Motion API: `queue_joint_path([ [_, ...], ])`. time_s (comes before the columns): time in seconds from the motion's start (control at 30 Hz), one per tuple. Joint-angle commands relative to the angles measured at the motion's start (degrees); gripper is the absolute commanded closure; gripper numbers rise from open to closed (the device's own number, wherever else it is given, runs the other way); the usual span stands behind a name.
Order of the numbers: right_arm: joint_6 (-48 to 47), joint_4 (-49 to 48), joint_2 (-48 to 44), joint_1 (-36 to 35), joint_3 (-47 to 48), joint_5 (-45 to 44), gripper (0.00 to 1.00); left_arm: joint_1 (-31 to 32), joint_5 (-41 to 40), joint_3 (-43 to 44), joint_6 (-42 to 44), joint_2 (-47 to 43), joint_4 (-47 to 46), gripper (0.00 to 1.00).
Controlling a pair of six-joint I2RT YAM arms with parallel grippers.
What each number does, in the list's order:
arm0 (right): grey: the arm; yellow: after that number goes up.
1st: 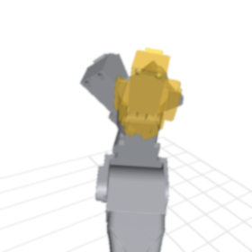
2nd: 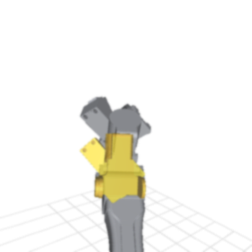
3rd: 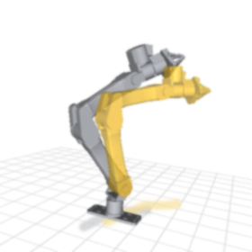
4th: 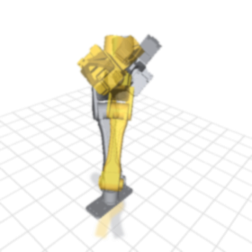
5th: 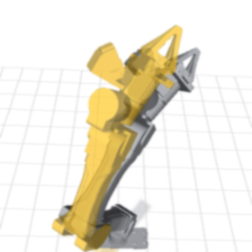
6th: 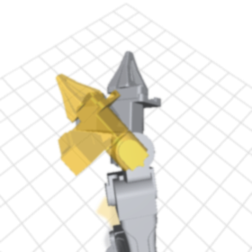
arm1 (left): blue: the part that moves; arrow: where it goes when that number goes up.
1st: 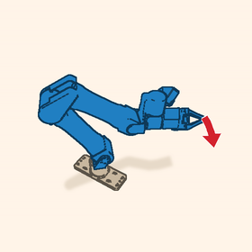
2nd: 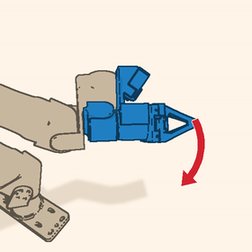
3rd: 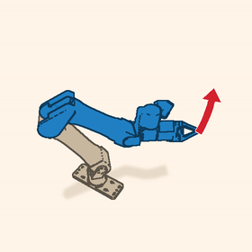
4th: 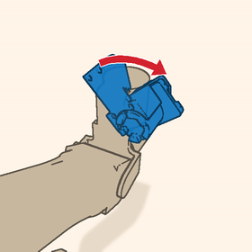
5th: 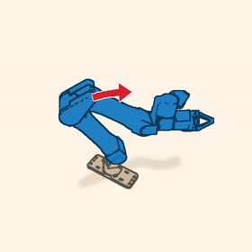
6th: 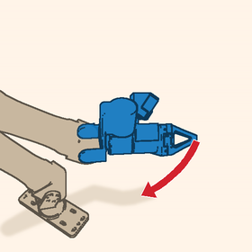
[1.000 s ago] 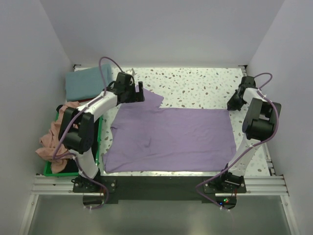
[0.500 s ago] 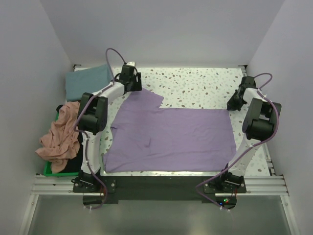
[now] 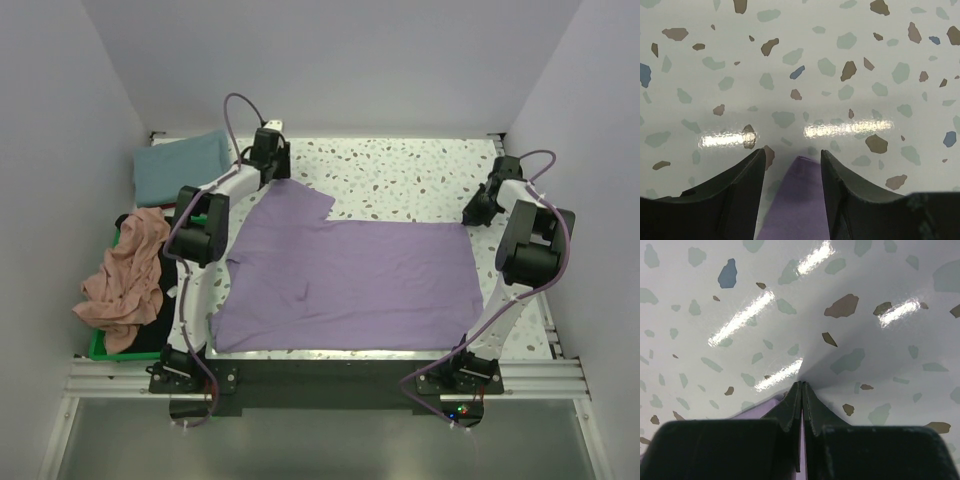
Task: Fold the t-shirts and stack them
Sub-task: Fold the tshirt
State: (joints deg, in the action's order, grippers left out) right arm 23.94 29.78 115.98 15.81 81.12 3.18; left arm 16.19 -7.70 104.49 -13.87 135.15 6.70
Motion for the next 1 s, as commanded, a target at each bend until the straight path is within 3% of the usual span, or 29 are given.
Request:
queue_joint_path([
  [0.0, -0.5, 1.9, 0.6, -0.2, -0.1, 1.1, 1.0, -0.3, -0.1, 2.7, 1.6, 1.2, -2.7, 0.48],
  [0.5, -0.3, 2.1, 1.2, -0.2, 0.4, 1.4, 1.0, -0.2, 2.5, -1.5, 0.2, 1.1, -3.4, 0.6],
  [0.77, -0.2, 1.9, 1.1, -0.2, 0.3, 1.6, 1.0, -0.2, 4.4, -0.8, 1.0, 2.4, -3.2, 0.78],
  [0.97, 0.0, 2.1, -1.5, -0.3, -0.9, 0.5, 1.0, -0.2, 4.9, 0.1, 0.9, 3.2, -2.8, 1.0],
])
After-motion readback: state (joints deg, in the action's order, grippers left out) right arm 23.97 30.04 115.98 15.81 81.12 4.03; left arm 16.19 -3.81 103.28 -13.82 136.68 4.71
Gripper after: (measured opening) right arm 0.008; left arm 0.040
